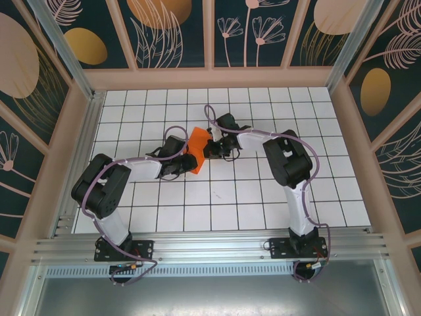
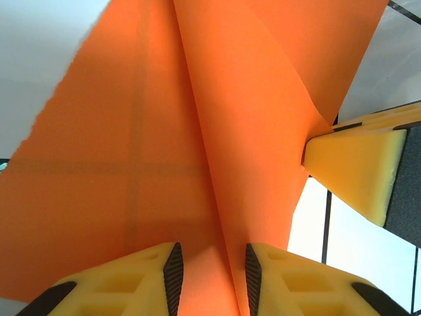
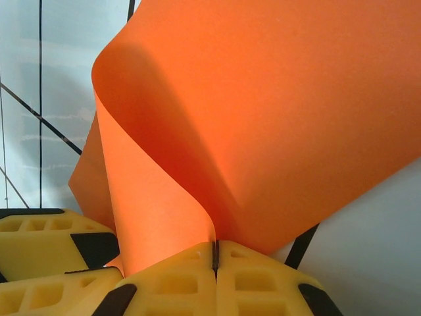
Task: Fold a paper plane with a square sheet of paper (pick it up from the middle)
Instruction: Fold the triangle a second time at the center of the table.
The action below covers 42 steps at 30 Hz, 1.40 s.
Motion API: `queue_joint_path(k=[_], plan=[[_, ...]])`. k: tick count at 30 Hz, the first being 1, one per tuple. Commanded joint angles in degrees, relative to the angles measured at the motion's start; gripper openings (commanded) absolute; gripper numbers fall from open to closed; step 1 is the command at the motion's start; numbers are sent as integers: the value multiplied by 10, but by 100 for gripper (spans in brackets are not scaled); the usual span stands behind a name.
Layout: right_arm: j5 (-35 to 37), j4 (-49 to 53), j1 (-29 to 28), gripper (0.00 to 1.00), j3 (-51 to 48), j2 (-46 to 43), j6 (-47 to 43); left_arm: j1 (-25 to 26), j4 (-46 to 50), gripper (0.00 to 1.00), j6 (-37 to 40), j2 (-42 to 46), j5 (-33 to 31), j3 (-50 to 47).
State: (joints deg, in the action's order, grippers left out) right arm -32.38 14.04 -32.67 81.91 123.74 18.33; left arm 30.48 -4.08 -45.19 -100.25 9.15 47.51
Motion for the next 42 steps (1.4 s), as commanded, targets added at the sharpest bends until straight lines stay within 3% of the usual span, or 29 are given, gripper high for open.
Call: queue_joint_path(k=[1,14,29,40,42], plan=[[4,16,2,0,21,11,-8,-3,47,32,14,-22,-5,4],[-8,22,1,3,21,13,-10,-3,75,27,15,-38,-11,17],[-11,14,1,13,15,-10,6,-2,157,28,38,-71,-39,52],[-8,-2,3,13,4,-18,26,2,200,31,48,-90,-61,78],[-6,-2,3,17,3,-18,27,3,206,32,48,-93,-63,79]])
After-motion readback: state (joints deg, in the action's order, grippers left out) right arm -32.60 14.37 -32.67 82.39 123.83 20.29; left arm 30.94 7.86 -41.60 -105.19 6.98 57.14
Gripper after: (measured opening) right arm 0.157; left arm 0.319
